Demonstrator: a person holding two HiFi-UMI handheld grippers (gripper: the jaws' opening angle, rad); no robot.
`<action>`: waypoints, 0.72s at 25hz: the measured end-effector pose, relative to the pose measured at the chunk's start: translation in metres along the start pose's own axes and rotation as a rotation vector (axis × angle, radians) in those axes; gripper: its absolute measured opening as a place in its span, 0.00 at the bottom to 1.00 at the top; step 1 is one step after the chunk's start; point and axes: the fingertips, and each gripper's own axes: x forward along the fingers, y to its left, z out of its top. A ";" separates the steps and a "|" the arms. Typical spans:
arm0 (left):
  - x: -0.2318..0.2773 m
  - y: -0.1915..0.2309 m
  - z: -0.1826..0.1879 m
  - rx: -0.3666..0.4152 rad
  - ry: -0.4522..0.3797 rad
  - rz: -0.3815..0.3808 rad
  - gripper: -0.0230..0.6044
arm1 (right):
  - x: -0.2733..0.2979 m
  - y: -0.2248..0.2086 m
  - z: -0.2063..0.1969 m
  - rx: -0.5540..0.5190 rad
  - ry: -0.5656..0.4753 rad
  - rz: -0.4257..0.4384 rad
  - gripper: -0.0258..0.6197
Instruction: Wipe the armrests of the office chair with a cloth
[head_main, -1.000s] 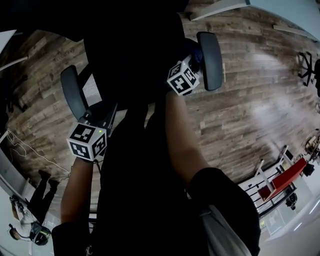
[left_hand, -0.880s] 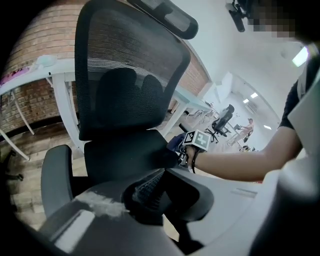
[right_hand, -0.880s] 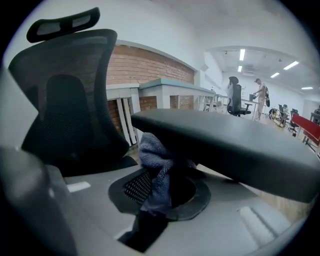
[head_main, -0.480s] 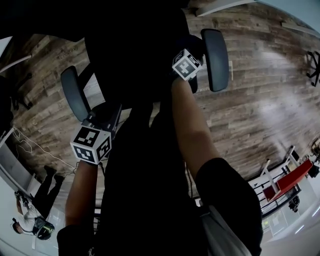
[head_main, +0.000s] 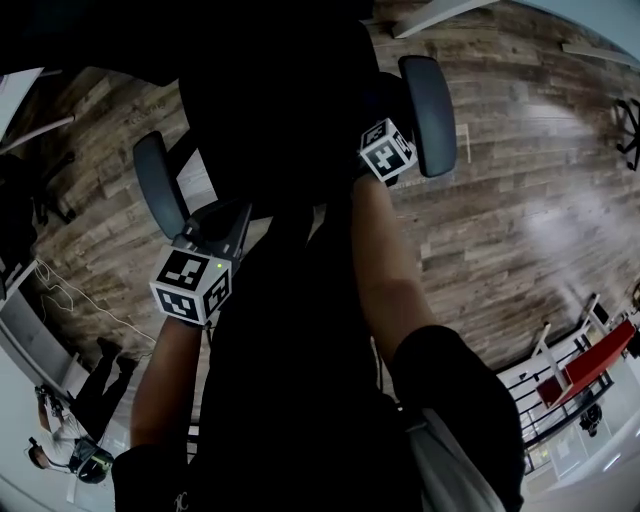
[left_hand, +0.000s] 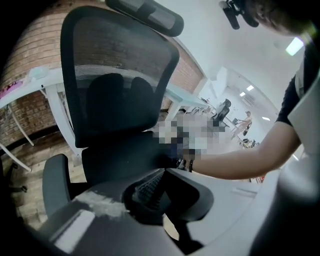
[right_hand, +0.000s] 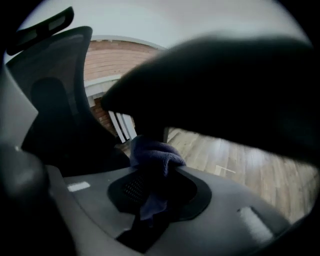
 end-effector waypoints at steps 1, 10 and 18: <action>-0.004 0.000 0.003 0.008 -0.009 0.001 0.05 | -0.008 -0.002 0.003 0.031 -0.016 -0.005 0.18; -0.015 -0.019 0.031 0.069 -0.057 -0.034 0.05 | -0.093 0.017 -0.008 -0.116 0.018 0.130 0.18; 0.001 -0.037 0.056 0.115 -0.119 -0.122 0.05 | -0.182 0.042 0.032 -0.504 0.025 0.443 0.18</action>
